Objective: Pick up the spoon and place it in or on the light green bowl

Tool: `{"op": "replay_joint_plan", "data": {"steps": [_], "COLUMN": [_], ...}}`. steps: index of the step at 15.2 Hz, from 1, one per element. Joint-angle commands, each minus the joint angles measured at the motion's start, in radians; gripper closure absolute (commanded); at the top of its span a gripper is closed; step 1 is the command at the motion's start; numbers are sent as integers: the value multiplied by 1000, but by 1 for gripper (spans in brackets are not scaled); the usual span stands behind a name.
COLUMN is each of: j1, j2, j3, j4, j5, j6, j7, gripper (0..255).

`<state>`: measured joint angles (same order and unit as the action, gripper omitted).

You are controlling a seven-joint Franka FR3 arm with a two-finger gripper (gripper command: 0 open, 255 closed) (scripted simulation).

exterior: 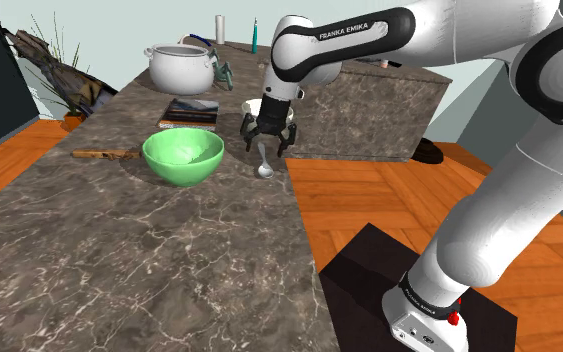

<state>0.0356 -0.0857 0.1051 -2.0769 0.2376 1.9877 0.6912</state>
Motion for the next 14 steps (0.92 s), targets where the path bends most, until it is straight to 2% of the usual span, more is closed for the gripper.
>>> {"op": "replay_joint_plan", "data": {"steps": [1, 3, 4, 14], "j1": [0, 0, 0, 0], "j2": [0, 0, 0, -3], "j3": [0, 0, 0, -1], "j4": [0, 0, 0, 9], "j5": [0, 0, 0, -1], "j6": [1, 0, 0, -12], "j7": [0, 0, 0, 2], "gripper": [0, 0, 255, 255]}}
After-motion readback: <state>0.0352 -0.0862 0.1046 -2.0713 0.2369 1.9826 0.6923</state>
